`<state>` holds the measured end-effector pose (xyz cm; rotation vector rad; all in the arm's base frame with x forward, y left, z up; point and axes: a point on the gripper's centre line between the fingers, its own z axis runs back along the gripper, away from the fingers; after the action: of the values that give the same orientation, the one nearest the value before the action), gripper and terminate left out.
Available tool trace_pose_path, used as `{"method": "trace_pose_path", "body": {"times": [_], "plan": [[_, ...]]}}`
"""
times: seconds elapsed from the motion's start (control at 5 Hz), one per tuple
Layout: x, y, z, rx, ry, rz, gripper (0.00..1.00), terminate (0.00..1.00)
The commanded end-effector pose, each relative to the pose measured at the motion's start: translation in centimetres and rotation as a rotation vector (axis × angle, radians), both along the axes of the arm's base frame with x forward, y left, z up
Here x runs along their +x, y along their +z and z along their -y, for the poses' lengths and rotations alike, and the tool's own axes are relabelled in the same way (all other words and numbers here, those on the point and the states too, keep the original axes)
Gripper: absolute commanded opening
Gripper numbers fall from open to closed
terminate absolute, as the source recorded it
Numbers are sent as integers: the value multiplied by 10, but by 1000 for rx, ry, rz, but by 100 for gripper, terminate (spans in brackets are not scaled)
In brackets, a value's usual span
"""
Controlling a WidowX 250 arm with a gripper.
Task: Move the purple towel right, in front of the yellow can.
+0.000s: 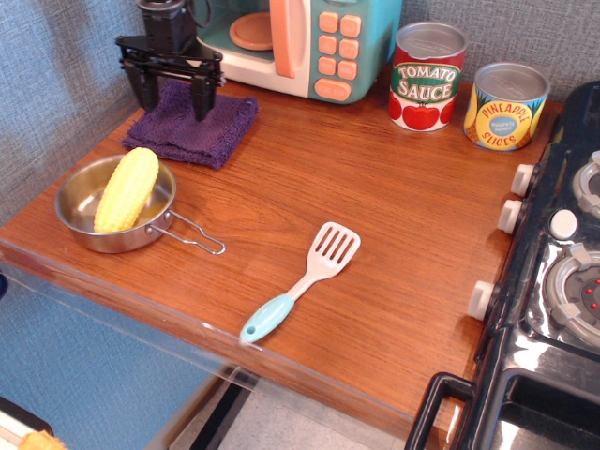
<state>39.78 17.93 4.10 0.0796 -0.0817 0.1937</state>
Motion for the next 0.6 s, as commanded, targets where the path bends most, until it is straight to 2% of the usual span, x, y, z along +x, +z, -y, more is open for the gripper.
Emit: {"method": "trace_pose_path", "body": {"times": [0.0,0.4], "plan": [[11,7,4,23,-54,36,100,0],[-5,-35,9,-2,-64,-108,100,0]]}}
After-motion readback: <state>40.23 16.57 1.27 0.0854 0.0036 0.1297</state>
